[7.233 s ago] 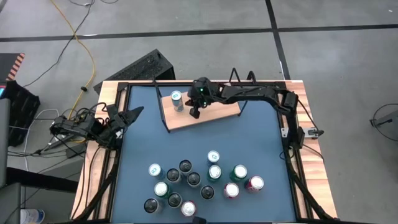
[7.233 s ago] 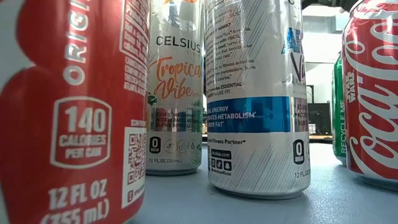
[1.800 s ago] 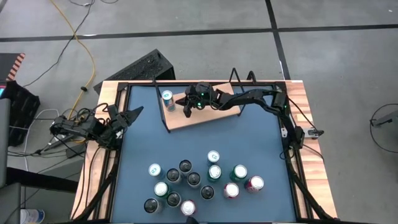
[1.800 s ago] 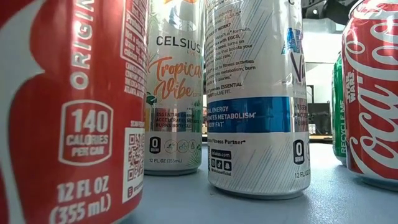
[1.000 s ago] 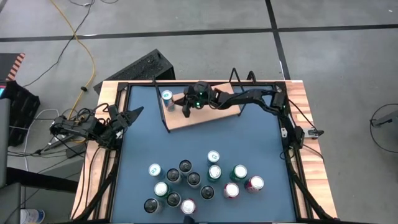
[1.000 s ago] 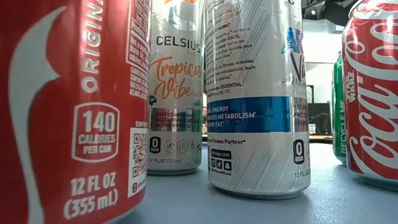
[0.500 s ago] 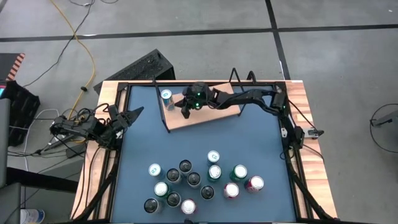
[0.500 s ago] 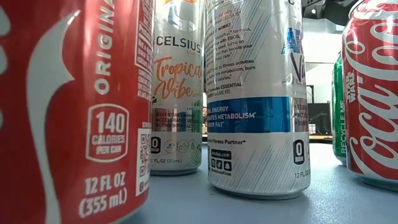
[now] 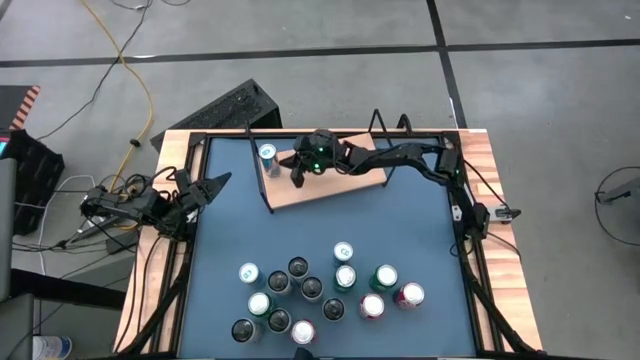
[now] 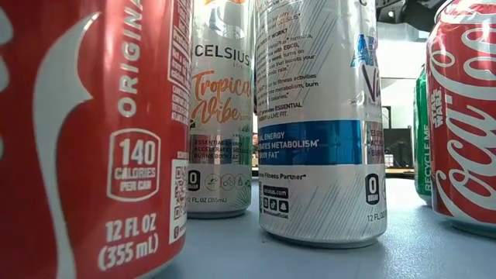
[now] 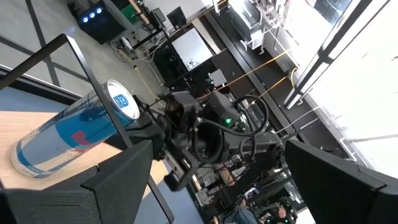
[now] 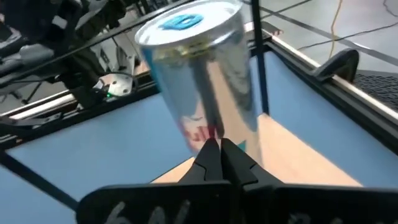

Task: Place canned beverage on shelf
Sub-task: Put the right blue soda can on the shelf

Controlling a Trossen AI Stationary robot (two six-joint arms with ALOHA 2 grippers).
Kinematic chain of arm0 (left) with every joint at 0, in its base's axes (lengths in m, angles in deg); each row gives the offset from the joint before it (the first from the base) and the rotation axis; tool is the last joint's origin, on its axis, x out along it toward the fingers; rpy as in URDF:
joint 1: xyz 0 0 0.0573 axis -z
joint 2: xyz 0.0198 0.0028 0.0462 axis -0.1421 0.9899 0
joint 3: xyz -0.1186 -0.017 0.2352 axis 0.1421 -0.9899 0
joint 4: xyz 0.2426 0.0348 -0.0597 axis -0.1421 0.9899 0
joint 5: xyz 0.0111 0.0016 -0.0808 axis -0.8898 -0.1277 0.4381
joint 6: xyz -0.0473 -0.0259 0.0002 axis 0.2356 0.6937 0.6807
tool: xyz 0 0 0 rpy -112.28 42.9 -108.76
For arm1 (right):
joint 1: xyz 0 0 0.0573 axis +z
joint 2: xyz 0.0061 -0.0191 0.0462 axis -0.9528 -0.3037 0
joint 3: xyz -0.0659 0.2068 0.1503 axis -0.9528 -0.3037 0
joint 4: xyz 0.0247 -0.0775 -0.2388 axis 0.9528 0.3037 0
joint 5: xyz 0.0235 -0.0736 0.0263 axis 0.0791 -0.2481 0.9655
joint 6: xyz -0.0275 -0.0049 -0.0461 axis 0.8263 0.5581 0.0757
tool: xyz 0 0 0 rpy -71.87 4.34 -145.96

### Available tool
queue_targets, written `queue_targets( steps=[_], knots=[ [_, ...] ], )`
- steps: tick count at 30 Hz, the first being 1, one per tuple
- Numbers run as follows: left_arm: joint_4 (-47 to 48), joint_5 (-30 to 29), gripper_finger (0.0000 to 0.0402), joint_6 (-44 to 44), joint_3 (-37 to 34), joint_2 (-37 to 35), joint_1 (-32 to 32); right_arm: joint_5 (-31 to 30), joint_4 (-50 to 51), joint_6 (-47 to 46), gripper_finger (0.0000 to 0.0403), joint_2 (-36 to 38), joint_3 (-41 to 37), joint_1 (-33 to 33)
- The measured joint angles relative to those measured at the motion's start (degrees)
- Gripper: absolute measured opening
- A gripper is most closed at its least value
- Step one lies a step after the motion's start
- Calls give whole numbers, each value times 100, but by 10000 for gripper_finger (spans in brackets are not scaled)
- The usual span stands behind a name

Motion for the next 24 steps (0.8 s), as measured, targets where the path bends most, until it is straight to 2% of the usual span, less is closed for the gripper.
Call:
queue_targets(
  steps=[6,15,19,24],
  knots=[
    [1,-2,352,13,0,-1,0,3,65,-9,0,0,0,-65],
    [-45,153,352,-28,207,200,0,24,1042,5,0,326,-7,79],
    [39,204,352,-809,796,833,0,24,1632,237,0,848,-7,32],
    [523,-7,352,-1833,1936,2070,-101,-180,2599,878,0,1788,2,-73]
  ],
)
